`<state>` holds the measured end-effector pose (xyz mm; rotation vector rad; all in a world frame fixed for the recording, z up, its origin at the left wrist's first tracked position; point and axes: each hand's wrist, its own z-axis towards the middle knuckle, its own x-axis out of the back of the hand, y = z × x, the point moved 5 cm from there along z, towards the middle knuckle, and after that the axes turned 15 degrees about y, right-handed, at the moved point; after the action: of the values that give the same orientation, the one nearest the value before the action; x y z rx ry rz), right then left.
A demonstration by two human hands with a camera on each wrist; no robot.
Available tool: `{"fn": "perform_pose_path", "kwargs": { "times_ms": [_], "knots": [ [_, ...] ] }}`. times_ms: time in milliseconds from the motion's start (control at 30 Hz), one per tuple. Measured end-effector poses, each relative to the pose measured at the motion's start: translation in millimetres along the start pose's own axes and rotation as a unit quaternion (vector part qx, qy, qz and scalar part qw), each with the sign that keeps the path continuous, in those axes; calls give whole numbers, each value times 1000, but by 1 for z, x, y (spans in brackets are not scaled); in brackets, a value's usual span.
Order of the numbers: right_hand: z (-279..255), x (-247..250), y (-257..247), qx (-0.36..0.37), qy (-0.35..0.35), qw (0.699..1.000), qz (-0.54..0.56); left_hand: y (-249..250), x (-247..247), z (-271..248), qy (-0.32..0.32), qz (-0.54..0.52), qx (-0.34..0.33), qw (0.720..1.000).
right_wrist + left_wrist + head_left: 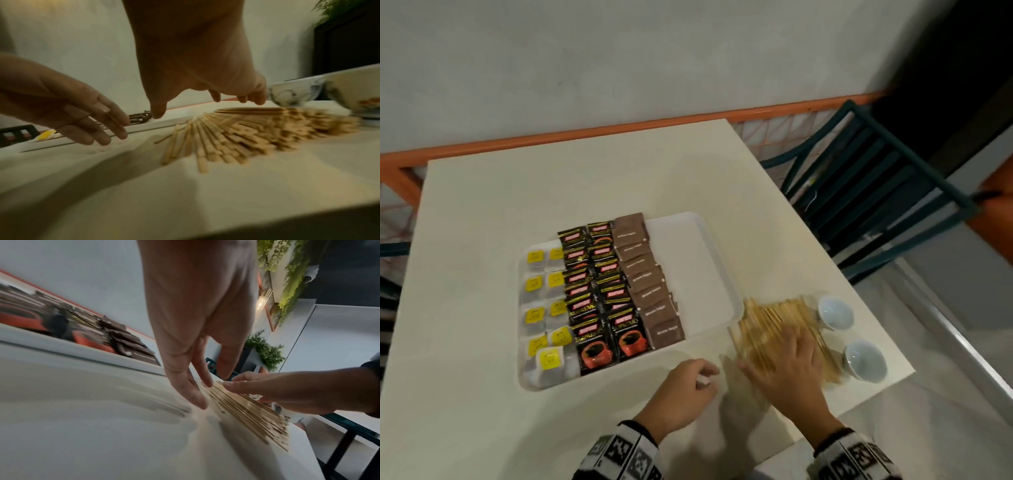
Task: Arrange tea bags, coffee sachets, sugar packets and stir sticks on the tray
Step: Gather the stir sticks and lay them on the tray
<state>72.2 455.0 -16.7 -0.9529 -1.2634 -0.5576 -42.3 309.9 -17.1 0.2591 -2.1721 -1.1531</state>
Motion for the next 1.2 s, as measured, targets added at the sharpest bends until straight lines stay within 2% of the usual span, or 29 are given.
{"fn": "perform_pose_path", "kwargs": {
  "times_ms": [133,300,367,500,567,700,833,967,1200],
  "knots": [
    [6,3,24,-48,-22,998,-19,23,-28,11,36,-10,25,999],
    [17,-2,37,-67,-46,996,-34,39,-56,27,96,-23,81,992],
    [21,-1,37,-73,-54,996,-20,43,-61,30,120,-40,106,986],
    [19,2,31,-53,-18,998,25,46,-69,33,150,-100,164,970],
    [17,-1,29,-58,-29,997,49,46,-72,35,160,-108,178,965],
    [17,-5,22,-69,-60,993,77,47,-80,38,159,-126,189,961],
    [17,-9,14,-64,-53,991,103,53,-89,42,153,-149,184,959],
    [20,-4,5,4,-88,993,74,60,-90,43,160,-129,179,962],
    [26,1,4,-22,-107,989,103,62,-88,45,163,-118,169,965]
  ]
}}
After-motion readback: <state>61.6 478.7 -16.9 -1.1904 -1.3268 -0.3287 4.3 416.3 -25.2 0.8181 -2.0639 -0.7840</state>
